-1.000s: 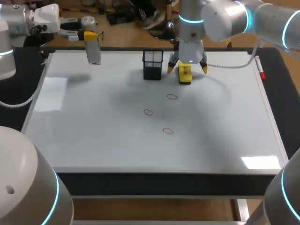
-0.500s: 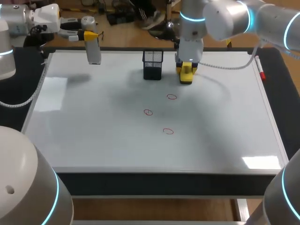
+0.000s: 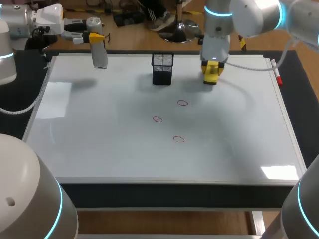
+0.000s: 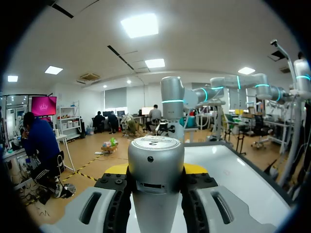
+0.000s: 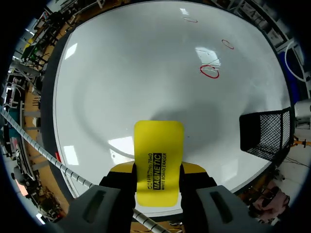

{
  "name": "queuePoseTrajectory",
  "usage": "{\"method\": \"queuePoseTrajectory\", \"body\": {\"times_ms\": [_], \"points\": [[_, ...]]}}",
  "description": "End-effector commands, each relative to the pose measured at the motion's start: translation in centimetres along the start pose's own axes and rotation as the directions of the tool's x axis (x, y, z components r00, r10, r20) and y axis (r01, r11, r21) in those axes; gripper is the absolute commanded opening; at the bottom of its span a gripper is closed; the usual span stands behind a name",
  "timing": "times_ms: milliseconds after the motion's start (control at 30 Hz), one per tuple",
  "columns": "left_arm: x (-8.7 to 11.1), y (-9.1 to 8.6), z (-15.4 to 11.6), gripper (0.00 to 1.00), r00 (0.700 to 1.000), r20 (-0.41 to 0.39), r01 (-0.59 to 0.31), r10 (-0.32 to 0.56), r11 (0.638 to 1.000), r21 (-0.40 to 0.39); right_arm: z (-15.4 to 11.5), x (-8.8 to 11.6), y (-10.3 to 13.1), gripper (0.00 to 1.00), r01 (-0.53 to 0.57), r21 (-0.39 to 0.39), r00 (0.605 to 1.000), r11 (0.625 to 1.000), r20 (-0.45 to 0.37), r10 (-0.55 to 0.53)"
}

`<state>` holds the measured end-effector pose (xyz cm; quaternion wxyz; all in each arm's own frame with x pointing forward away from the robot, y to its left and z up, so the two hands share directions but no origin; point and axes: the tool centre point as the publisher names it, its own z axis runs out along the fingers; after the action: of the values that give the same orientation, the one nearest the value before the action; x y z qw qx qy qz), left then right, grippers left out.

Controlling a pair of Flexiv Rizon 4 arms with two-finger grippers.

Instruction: Pick up the inspection probe, press it on each red-marked spot on the whiteboard one by one, put down the probe, pick up the eraser, and wipe off all the red marks.

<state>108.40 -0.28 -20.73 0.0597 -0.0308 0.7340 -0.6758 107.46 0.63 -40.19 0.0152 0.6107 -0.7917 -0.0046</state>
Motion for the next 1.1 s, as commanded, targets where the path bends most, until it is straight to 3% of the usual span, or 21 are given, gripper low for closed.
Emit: {"method": "queuePoseTrajectory", "body": {"times_ms": [33,467,633,867,1100], "points": [[-0.1,0.0,0.0,0.00,1.000,-0.001,-0.001,0.001,1.000,0.002,-0.7,4.0,0.2,0.00,-0.033,0.005,0.999,0.999,0.034,0.033],[-0.1,0.0,0.0,0.00,1.000,-0.001,-0.001,0.001,1.000,0.002,-0.4,12.1,0.4,0.00,-0.166,0.002,0.986,0.986,0.016,0.166],[-0.1,0.0,0.0,0.00,1.000,-0.001,-0.001,0.001,1.000,0.002,-0.1,14.4,1.0,0.00,-0.195,-0.005,0.981,0.981,0.022,0.195],[-0.1,0.0,0.0,0.00,1.000,-0.001,-0.001,0.001,1.000,0.002,0.3,15.9,1.0,0.00,-0.201,-0.006,0.979,0.980,0.029,0.201],[-0.1,0.0,0.0,0.00,1.000,-0.001,-0.001,0.001,1.000,0.002,0.2,16.0,1.1,0.00,-0.209,-0.006,0.977,0.978,0.029,0.210]]}}
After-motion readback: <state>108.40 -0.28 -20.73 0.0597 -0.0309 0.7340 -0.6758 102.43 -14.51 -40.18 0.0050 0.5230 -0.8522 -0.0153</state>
